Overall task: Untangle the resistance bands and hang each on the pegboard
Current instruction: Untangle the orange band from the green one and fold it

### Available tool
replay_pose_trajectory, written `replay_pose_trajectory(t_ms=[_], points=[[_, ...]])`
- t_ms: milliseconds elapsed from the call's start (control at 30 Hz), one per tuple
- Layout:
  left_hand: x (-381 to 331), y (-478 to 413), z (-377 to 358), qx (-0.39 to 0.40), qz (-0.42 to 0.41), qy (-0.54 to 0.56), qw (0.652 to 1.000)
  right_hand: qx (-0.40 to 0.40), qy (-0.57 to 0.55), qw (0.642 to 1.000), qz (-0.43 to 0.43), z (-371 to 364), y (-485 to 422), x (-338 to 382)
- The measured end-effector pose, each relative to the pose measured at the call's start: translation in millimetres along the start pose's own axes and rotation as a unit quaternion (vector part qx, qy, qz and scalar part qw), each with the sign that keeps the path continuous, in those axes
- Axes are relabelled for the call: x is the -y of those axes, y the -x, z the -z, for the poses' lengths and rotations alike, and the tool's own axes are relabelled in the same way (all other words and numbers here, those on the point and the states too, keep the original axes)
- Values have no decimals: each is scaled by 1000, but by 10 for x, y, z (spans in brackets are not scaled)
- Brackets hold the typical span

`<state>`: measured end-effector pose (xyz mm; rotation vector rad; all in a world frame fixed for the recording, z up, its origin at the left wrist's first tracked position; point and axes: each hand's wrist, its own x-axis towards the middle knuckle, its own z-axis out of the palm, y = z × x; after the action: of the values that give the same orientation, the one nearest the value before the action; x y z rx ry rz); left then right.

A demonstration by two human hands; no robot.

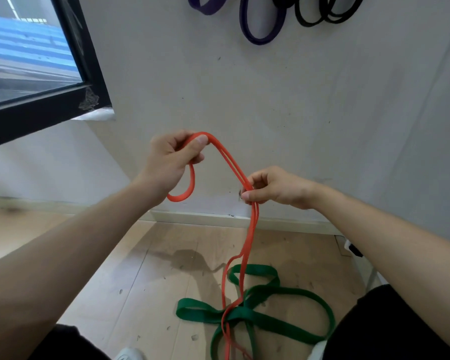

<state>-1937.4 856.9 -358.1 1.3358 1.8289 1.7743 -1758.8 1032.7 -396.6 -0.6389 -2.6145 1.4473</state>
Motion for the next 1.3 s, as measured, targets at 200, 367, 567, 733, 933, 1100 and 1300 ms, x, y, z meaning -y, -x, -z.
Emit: replay_pose_trajectory(t_ms=[200,367,567,733,933,1100,1300], points=[[65,-22,189,16,51,1,999,-63,-20,997,25,75,40,57],[150,36,243,104,120,-53,986,-141,-54,986,72,140,106,125],[73,127,24,170,119,-23,978,-182,2,974,138,41,175,349],[-14,146,-175,141,89,-4,986,-156,76,973,150,-78,198,471],[-55,138,-238,110,33,-33,993,-115,-4,987,114,-103,169,400],[-118,112,-244,52,7,-12,999,-33,-10,997,66,-158,96,266],[-181,48,-81,-24,-13,22,999,-5,28,999,17,-74,59,147]])
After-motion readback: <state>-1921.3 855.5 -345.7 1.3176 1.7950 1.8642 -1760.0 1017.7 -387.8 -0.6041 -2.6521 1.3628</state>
